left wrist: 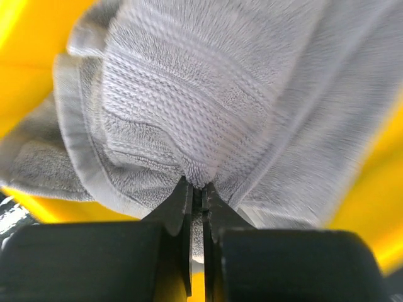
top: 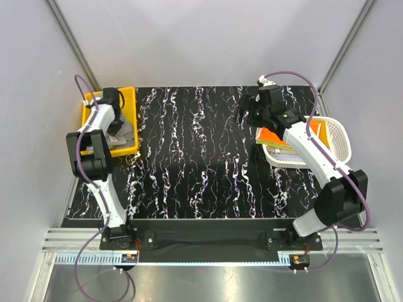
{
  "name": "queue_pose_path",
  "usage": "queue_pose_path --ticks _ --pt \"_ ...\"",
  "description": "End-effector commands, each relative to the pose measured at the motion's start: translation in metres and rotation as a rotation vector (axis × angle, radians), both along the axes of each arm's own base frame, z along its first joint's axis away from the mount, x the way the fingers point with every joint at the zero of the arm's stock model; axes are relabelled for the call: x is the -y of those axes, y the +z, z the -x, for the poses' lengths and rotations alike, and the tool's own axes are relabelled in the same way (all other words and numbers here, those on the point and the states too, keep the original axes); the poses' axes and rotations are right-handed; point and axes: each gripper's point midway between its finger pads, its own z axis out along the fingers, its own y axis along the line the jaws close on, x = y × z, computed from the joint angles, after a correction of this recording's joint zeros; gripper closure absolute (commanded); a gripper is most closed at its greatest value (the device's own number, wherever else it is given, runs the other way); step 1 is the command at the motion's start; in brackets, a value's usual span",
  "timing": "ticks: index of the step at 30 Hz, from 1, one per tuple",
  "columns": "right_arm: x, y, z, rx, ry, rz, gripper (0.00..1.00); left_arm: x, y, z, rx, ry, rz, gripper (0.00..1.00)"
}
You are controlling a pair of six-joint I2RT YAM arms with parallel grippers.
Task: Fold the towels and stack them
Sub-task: Grab crumpled towel, then move the towel to the center of the board
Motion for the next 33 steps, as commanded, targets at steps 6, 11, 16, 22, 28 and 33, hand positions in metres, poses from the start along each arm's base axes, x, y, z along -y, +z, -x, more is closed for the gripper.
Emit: queue_pose_path --ticks 6,11,16,22,28,33 --pt "-0.010 0.027 -0.009 0.067 0.027 -0.022 0.00 0.036 0.170 -0.039 0.416 -0.170 -0.021 1.00" --pt "-0.005 0.030 -0.014 0.066 0.008 0.010 0.00 0.092 0.243 -0.031 0.558 -0.325 -0.018 1.00" --pt "0.002 0.036 -0.017 0.075 -0.018 0.044 0.00 0.180 0.305 -0.004 0.661 -0.568 -0.004 1.00" --pt "0.013 0.043 -0.016 0.090 -0.059 0.076 0.00 0.285 0.285 0.067 0.653 -0.830 0.091 1.00" --pt "0.020 0.033 -0.016 0.073 -0.088 0.112 0.00 0.375 0.227 0.158 0.608 -1.099 0.246 1.00" --pt "0.014 0.015 -0.021 0.029 -0.079 0.104 0.00 0.404 0.147 0.222 0.471 -1.213 0.416 1.00"
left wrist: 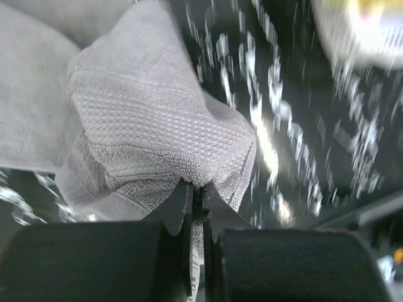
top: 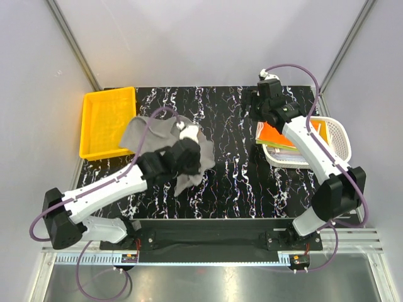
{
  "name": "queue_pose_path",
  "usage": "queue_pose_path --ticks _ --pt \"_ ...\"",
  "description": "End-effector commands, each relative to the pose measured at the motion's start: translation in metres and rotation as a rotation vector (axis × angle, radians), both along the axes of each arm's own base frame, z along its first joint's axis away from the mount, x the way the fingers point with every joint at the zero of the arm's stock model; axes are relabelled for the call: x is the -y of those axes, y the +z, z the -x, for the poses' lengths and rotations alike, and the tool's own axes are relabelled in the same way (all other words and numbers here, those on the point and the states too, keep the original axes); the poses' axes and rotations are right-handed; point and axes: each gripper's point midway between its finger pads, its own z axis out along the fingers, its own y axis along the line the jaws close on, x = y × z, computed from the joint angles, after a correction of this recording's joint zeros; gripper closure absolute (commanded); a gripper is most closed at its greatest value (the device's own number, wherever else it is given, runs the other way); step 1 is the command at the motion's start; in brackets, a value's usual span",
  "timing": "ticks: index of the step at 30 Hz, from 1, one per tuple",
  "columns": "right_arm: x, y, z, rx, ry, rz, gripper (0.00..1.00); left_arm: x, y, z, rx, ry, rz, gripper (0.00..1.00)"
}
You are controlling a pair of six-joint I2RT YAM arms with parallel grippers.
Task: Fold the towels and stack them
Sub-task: Move the towel to the center of the board
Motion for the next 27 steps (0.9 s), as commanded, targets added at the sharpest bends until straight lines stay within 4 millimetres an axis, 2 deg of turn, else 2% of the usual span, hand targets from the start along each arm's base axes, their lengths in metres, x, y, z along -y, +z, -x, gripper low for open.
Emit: queue_pose_path --ticks 1,2,4,7,8,9,11,13,14,15,17,18,19,21,22,23,25,26,27 --pt "-0.010 -0.002 -0.008 -0.003 0.015 -0.010 0.00 0.022 0.000 0.025 -0.043 -0.025 0.200 1.00" --pt "-0.013 -0.003 -0.009 -0.008 0.022 -0.020 0.00 0.023 -0.018 0.035 -0.085 -0.047 0.201 1.00" --pt "-0.024 -0.012 -0.011 -0.025 0.051 -0.028 0.00 0.036 -0.035 0.064 -0.128 -0.131 0.189 1.00" --pt "-0.036 -0.025 -0.013 -0.049 0.080 -0.015 0.00 0.046 -0.051 0.088 -0.173 -0.206 0.158 1.00" --pt "-0.041 -0.028 -0.015 -0.045 0.089 -0.016 0.00 0.055 -0.056 0.103 -0.189 -0.262 0.154 1.00" --pt "-0.051 -0.038 -0.014 -0.061 0.113 -0.010 0.00 0.056 -0.060 0.108 -0.198 -0.275 0.145 1.00" --pt "-0.067 -0.046 -0.014 -0.072 0.166 -0.008 0.00 0.057 -0.065 0.118 -0.230 -0.287 0.141 1.00" --pt "-0.088 -0.066 -0.011 -0.108 0.231 0.024 0.00 0.055 -0.068 0.126 -0.251 -0.310 0.154 1.00" --pt "-0.097 -0.067 -0.012 -0.105 0.255 0.030 0.00 0.060 -0.064 0.133 -0.262 -0.352 0.190 1.00" --pt "-0.111 -0.080 -0.009 -0.124 0.296 0.051 0.00 0.058 -0.062 0.138 -0.262 -0.385 0.199 0.99" --pt "-0.126 -0.086 -0.008 -0.133 0.332 0.064 0.00 0.058 -0.058 0.149 -0.283 -0.446 0.213 0.99" --pt "-0.135 -0.097 -0.006 -0.148 0.353 0.080 0.00 0.057 -0.051 0.154 -0.274 -0.487 0.233 0.99" --pt "-0.146 -0.099 -0.002 -0.141 0.379 0.092 0.00 0.055 -0.051 0.157 -0.282 -0.498 0.240 0.96" --pt "-0.155 -0.105 0.003 -0.143 0.399 0.107 0.00 0.041 -0.052 0.153 -0.282 -0.432 0.212 0.75" --pt "-0.163 -0.108 0.010 -0.139 0.420 0.122 0.00 0.036 -0.044 0.152 -0.270 -0.413 0.224 0.64" --pt "-0.169 -0.106 0.011 -0.116 0.427 0.118 0.00 0.024 -0.039 0.137 -0.219 -0.329 0.192 0.58" --pt "-0.175 -0.097 0.015 -0.087 0.436 0.105 0.00 0.007 -0.028 0.122 -0.189 -0.183 0.191 0.50" --pt "-0.178 -0.097 0.017 -0.078 0.439 0.098 0.01 -0.014 -0.017 0.107 -0.135 -0.071 0.161 0.42" --pt "-0.181 -0.092 0.019 -0.068 0.444 0.094 0.03 -0.027 -0.014 0.096 -0.119 0.007 0.150 0.39"
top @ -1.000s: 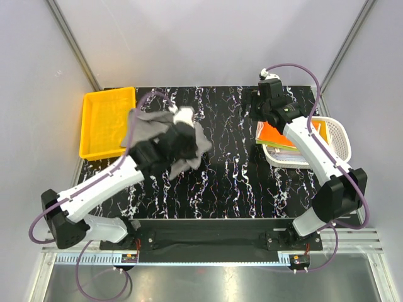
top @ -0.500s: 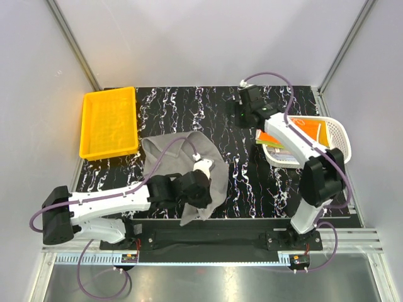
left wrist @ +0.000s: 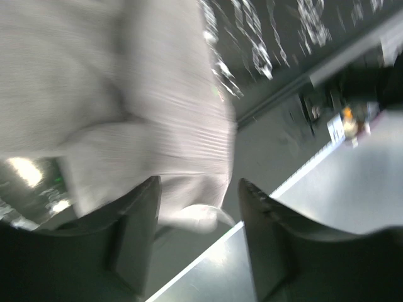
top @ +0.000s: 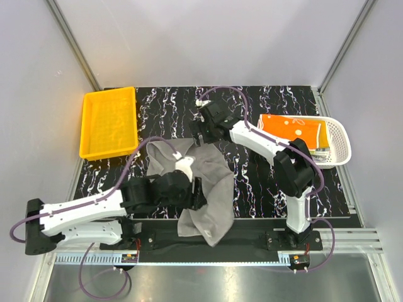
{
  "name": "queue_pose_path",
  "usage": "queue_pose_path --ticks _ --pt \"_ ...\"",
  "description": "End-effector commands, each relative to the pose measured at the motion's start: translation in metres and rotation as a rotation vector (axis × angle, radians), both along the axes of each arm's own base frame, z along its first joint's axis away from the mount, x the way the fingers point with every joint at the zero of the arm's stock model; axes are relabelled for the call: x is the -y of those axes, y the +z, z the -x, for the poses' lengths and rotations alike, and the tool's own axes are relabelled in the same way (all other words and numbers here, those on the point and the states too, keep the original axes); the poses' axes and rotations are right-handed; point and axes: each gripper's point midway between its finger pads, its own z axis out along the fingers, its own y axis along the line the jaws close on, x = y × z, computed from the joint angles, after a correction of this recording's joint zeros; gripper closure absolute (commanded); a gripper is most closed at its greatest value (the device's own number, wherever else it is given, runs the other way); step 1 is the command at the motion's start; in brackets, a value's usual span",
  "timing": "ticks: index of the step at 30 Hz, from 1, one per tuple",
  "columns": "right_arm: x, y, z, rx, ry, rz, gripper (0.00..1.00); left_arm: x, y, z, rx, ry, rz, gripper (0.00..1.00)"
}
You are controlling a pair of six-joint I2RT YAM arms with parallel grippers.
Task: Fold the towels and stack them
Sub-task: Move the towel to the center of the board, then flatten out the crumpled towel
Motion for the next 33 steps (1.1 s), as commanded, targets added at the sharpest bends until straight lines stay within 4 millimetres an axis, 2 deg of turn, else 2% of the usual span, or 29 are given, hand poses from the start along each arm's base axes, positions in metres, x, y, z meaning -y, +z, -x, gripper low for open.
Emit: queue_pose_path --ticks 1,2,4,5,7,8,9,11,14,17,18,19,20,24,26,28,29,33 --pt "-0.013 0.040 -0.010 0.121 0.010 -0.068 0.04 -0.046 0.036 -0.044 0.090 0.354 -0.017 0.38" --pt "-0.019 0.041 -0.006 0.122 0.025 -0.074 0.05 -0.066 0.036 -0.060 0.111 0.449 -0.053 0.38" --pt "-0.029 0.042 0.000 0.117 0.056 -0.088 0.19 -0.084 0.033 -0.076 0.099 0.538 -0.070 0.41" --pt "-0.036 0.042 0.005 0.118 0.072 -0.092 0.25 -0.096 0.033 -0.094 0.085 0.610 -0.048 0.44" --pt "-0.058 0.039 0.021 0.120 0.133 -0.084 0.38 -0.114 0.020 -0.108 0.072 0.675 -0.072 0.50" --pt "-0.064 0.037 0.026 0.116 0.150 -0.077 0.39 -0.127 0.020 -0.124 0.076 0.739 -0.056 0.53" --pt "-0.078 0.029 0.039 0.106 0.188 -0.067 0.41 -0.137 0.014 -0.131 0.078 0.780 -0.084 0.54" --pt "-0.089 0.026 0.046 0.108 0.210 -0.057 0.51 -0.161 0.005 -0.146 0.073 0.883 -0.119 0.55" --pt "-0.108 0.011 0.060 0.093 0.253 -0.049 0.55 -0.179 -0.012 -0.164 0.049 0.978 -0.135 0.52" --pt "-0.120 -0.006 0.065 0.080 0.284 -0.031 0.56 -0.182 -0.033 -0.178 -0.003 1.011 -0.128 0.49" --pt "-0.121 -0.018 0.066 0.070 0.294 -0.011 0.56 -0.182 -0.038 -0.181 -0.016 1.015 -0.126 0.48" --pt "-0.123 -0.021 0.064 0.075 0.298 0.000 0.55 -0.183 -0.051 -0.185 -0.046 1.019 -0.150 0.47" --pt "-0.123 -0.030 0.062 0.075 0.297 0.018 0.53 -0.185 -0.054 -0.191 -0.057 1.031 -0.134 0.44" --pt "-0.125 -0.045 0.054 0.111 0.307 0.047 0.48 -0.179 -0.069 -0.209 -0.103 1.018 -0.114 0.42" --pt "-0.123 -0.048 0.047 0.135 0.294 0.062 0.47 -0.176 -0.081 -0.214 -0.140 1.015 -0.136 0.41" --pt "-0.119 -0.051 0.045 0.151 0.274 0.077 0.45 -0.174 -0.085 -0.219 -0.149 1.016 -0.137 0.41" --pt "-0.120 -0.043 0.041 0.180 0.262 0.058 0.44 -0.172 -0.086 -0.223 -0.146 1.015 -0.129 0.41" --pt "-0.120 -0.038 0.038 0.214 0.256 0.048 0.40 -0.171 -0.099 -0.226 -0.173 1.019 -0.149 0.42"
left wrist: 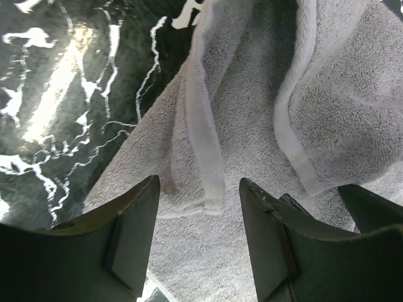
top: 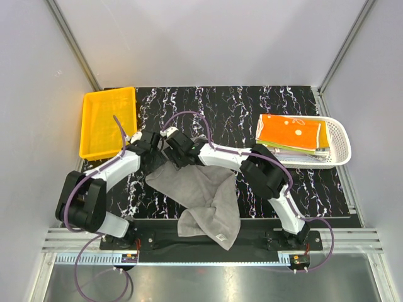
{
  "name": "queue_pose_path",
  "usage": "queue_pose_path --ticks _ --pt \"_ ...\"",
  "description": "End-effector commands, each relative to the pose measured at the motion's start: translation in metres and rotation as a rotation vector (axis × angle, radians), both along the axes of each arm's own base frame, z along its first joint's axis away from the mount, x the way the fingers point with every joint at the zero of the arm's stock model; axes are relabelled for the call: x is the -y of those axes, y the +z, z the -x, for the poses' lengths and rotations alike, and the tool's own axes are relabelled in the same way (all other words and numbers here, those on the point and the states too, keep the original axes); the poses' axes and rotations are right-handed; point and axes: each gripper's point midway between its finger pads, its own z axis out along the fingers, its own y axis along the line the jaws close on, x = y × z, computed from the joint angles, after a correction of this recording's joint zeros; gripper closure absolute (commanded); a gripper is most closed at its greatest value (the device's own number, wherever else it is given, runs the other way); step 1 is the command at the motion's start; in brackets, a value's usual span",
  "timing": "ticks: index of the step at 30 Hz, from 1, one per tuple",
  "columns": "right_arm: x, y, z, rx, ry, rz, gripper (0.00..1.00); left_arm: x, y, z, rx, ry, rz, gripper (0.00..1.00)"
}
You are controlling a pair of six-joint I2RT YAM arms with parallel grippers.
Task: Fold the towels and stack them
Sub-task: Flatten out the crumpled towel
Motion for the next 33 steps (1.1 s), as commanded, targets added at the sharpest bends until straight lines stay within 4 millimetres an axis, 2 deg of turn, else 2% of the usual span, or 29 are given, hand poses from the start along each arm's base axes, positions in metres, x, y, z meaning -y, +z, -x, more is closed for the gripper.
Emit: queue_pose_path --ticks 1,5,11,13,17,22,25,28,29,32,33 --pt "-0.008 0.035 -0.020 0.115 -0.020 -0.067 0.40 0.010 0.016 -0.030 0.088 0.003 0.044 0.43" --pt "-0.009 0.019 -0.022 0.099 -0.013 -0.027 0.41 0.008 0.009 -0.030 0.068 0.005 0.032 0.55" --pt "-0.006 0.005 -0.023 0.089 -0.029 -0.002 0.40 0.005 0.009 -0.028 0.065 -0.003 0.020 0.72" --pt "-0.004 0.006 -0.025 0.093 -0.047 0.003 0.39 0.004 0.007 -0.026 0.061 -0.003 0.025 0.77" --pt "0.000 0.009 -0.029 0.111 -0.082 0.002 0.35 0.002 0.013 -0.023 0.076 -0.002 0.043 0.93" --pt "-0.002 0.010 -0.035 0.116 -0.102 0.006 0.33 -0.005 0.029 -0.020 0.102 0.001 0.036 1.00" --pt "-0.001 0.008 -0.038 0.112 -0.120 0.008 0.34 -0.011 0.041 -0.018 0.129 0.007 0.031 1.00" --pt "0.000 0.004 -0.041 0.097 -0.135 0.010 0.43 -0.015 0.048 -0.017 0.142 0.009 0.033 1.00" --pt "-0.001 0.002 -0.042 0.091 -0.136 0.011 0.49 -0.016 0.050 -0.018 0.144 0.007 0.032 1.00" --pt "0.002 0.009 -0.047 0.093 -0.162 0.001 0.59 -0.018 0.058 -0.018 0.160 -0.005 0.029 1.00" --pt "0.003 0.011 -0.048 0.095 -0.169 -0.003 0.66 -0.018 0.061 -0.019 0.167 -0.008 0.028 1.00"
